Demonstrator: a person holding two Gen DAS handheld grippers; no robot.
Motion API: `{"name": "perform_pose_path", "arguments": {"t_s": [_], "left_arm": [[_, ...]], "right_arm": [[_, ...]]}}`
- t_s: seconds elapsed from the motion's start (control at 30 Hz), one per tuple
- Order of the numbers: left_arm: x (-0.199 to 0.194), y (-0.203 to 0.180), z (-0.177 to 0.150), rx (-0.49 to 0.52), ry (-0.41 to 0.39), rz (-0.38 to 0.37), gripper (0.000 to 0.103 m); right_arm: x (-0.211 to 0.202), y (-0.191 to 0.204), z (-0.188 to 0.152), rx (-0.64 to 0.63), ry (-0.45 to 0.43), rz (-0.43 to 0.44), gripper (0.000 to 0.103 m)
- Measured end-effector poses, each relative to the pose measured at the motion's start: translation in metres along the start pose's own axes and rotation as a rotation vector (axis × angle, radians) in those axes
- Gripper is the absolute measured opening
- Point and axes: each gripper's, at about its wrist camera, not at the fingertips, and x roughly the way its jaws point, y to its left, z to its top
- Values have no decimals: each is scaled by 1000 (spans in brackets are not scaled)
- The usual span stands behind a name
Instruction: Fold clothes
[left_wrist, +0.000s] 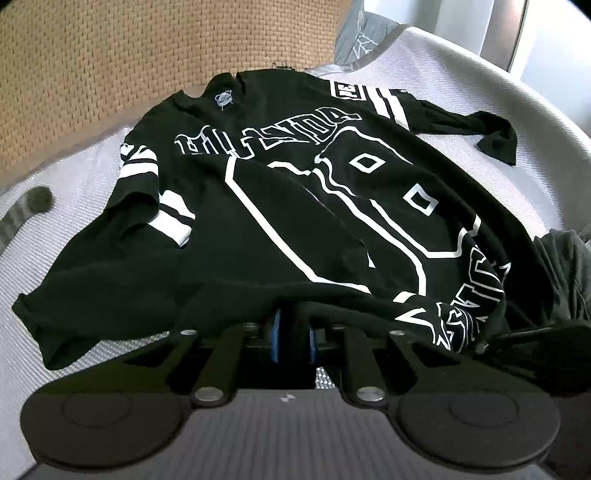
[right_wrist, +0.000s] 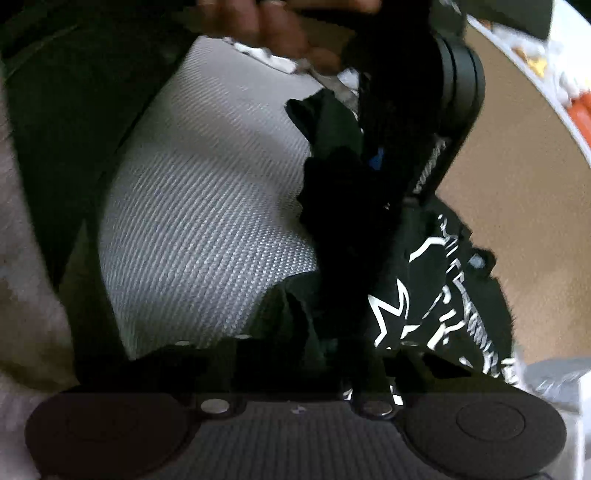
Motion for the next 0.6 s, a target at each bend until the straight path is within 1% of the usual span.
{"name": "perform_pose_path", "arguments": {"t_s": [0.07,0.17,0.27,0.3,0.4,0.43,0.5,0.6], "left_arm": [[-2,-1,-1,21,2,6,20],[-6,-1,-3,53,28,11,23],[-11,-2,-4,84,49,24,25],[-14,-3,-6,103,49,31,27],[-20,-6,-11,143,59,54,38],[-22,-5,-12,147,62,56,40],[-26,-3,-15,143,65,52,42],[-38,4,-16,97,55,19,42]], "right_arm": [[-8,2,1,-9,-27,37,8],[-25,5,1,10,-70,107,7],[-41,3,-2,49,-106,157,7],[-47,2,-3,68,-119,176,7],[-59,-1,-6,105,-150,236,7],[-62,-1,-7,115,-154,251,7],[-67,1,-10,122,-156,272,7],[-67,6,-15,131,-148,306,7]]}}
